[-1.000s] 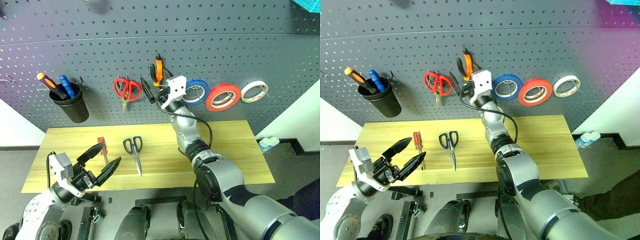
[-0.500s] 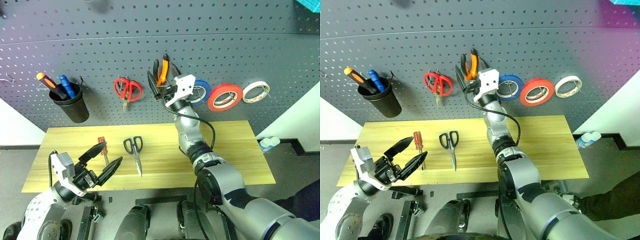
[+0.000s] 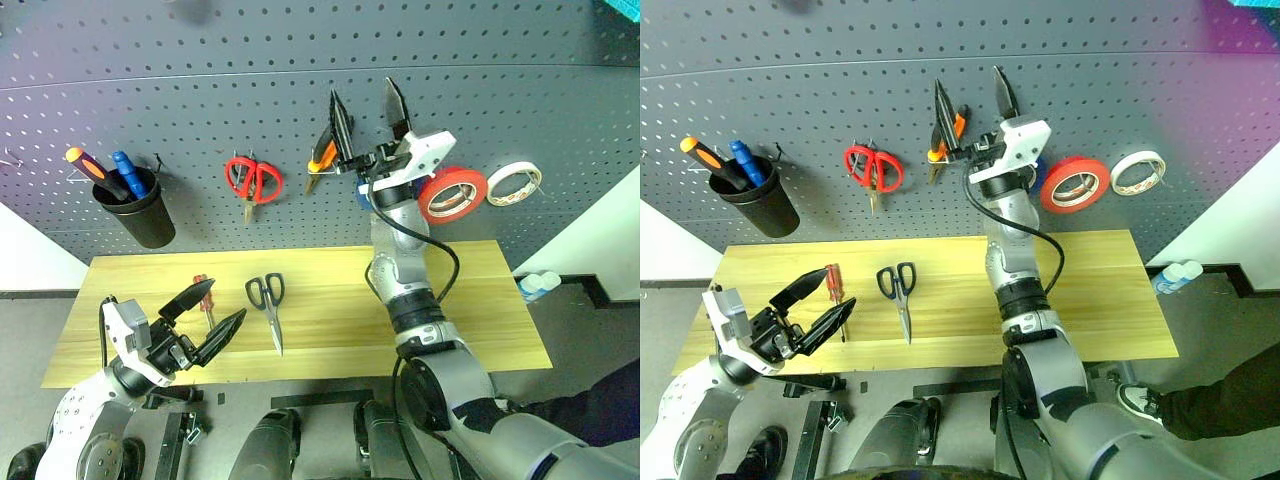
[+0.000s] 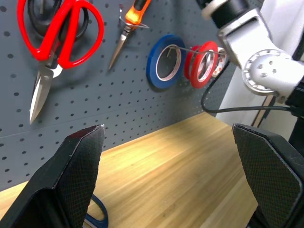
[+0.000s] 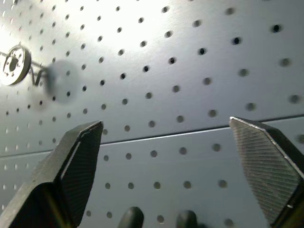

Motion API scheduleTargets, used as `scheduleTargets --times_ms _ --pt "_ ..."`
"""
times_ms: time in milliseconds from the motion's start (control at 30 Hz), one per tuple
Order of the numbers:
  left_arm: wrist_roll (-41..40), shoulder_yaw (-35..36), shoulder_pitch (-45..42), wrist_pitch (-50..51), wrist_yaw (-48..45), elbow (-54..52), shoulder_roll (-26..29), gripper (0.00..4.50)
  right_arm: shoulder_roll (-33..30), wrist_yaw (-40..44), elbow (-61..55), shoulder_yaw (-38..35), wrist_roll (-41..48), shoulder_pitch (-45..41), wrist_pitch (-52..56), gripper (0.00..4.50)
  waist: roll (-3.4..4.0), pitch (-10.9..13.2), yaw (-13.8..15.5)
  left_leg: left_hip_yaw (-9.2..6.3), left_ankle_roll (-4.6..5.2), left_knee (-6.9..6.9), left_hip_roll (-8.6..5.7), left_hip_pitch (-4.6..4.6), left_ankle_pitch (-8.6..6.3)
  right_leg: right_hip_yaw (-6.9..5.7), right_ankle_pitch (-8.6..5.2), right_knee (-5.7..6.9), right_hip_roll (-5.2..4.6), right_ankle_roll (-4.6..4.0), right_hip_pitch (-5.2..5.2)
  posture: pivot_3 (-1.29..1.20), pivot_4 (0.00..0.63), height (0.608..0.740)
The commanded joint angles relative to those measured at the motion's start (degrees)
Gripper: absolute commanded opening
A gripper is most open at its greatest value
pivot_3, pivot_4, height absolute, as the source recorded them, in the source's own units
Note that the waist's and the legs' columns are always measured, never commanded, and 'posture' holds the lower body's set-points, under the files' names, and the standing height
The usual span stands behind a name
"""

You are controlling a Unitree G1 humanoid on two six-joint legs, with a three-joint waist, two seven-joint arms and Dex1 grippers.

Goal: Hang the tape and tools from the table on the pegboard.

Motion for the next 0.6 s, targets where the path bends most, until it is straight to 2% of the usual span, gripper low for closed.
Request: scheduleTargets --times_ms 33,167,233,300,333,500,600 --pt "-0.19 0.36 -0.54 -1.18 -0.55 0.26 0.03 4.50 -2.53 2.63 -14.58 2.12 6.57 6.00 11.68 4.47 0.02 0.01 0.07 0.00 0.01 -0.02 0.00 -0.03 -0.01 -0.01 0.00 -0.07 -0.02 0.00 0.01 0.09 0.202 0.740" --pt "-0.27 0.16 -1.91 -0.88 -0.56 1.21 0.18 4.50 -8.07 6.01 -27.26 5.25 10.40 14.92 23.72 4.47 0.04 0.03 -0.08 0.02 0.12 -0.05 -0.01 -0.10 -0.07 -0.02 0.01 -0.25 -0.05 0.01 0.03 0.07 0.206 0.740" --pt "-0.18 0.11 -2.57 -0.71 -0.82 1.76 0.40 4.50 -11.71 7.67 -32.06 5.11 15.17 18.43 31.85 4.47 0.07 0.05 -0.14 0.03 0.13 -0.05 0.00 -0.10 -0.08 -0.02 0.01 -0.28 -0.05 0.01 0.03 0.05 0.208 0.740" --pt "-0.12 0.04 -3.35 -0.55 -1.00 2.52 0.46 4.50 -15.33 8.64 -34.30 4.40 15.04 20.43 34.72 4.47 0.08 0.08 -0.11 0.03 0.13 -0.04 0.00 -0.10 -0.08 -0.02 0.00 -0.29 -0.06 0.01 0.04 0.04 0.210 0.740" --pt "-0.06 -0.06 -3.86 -0.46 -1.02 3.00 0.45 4.50 -16.78 9.63 -35.58 3.73 17.87 21.70 37.85 4.47 0.08 0.12 -0.09 0.03 0.13 -0.02 0.00 -0.10 -0.08 -0.02 -0.01 -0.30 -0.06 0.01 0.05 0.03 0.210 0.740" --pt "4.90 -1.47 -7.81 -0.06 3.96 7.63 -0.13 4.50 -25.19 19.92 -42.70 6.92 19.73 30.34 42.50 4.47 0.02 0.36 -0.05 0.02 0.14 0.01 0.01 -0.10 -0.08 -0.07 -0.07 -0.35 -0.07 0.09 0.14 -0.01 0.215 0.740" --pt "10.90 -2.97 -10.65 2.57 13.48 11.28 -1.92 4.50 -29.11 25.19 -41.75 7.71 17.03 33.51 40.99 4.47 -0.10 0.56 -0.21 0.03 0.16 0.03 0.00 -0.10 -0.09 -0.08 -0.06 -0.36 -0.08 0.15 0.16 -0.03 0.224 0.740"
